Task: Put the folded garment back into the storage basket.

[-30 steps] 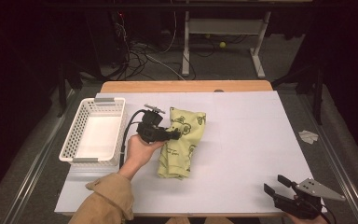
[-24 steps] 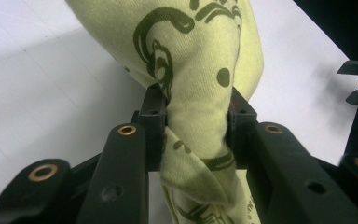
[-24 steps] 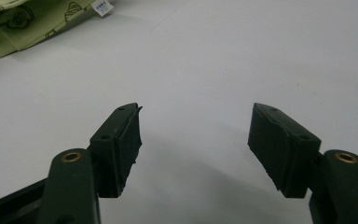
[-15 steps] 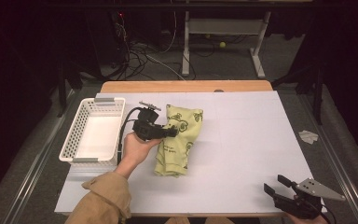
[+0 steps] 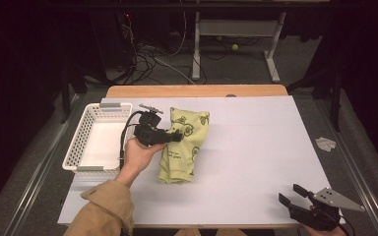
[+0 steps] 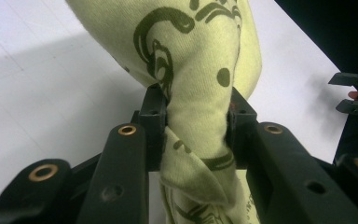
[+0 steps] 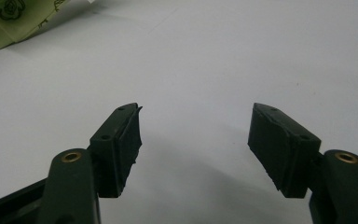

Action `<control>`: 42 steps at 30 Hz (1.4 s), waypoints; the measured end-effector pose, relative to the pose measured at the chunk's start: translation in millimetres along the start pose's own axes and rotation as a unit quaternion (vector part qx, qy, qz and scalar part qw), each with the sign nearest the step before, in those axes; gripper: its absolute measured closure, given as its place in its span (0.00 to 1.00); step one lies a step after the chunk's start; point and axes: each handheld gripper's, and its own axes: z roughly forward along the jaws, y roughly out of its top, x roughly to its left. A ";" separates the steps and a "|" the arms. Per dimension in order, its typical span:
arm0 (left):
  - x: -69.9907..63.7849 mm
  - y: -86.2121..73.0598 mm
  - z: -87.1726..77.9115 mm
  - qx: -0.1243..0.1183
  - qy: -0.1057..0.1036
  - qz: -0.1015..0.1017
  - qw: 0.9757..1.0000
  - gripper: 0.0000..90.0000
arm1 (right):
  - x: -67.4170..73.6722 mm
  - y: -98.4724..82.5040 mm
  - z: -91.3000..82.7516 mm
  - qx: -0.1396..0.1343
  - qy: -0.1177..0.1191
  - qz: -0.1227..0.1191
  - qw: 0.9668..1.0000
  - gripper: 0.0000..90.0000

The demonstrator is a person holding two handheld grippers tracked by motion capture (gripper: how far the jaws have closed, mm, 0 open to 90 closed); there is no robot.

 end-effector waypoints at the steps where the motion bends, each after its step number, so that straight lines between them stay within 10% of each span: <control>1: 0.4 -0.2 -1.2 0.000 0.001 0.000 1.000 0.72 | 0.0 0.0 0.0 0.000 0.000 0.000 1.000 0.39; 42: 22.5 -11.5 -47.3 -0.034 0.016 -0.031 0.999 0.72 | -0.6 0.1 0.5 -0.001 -0.003 0.001 1.000 0.39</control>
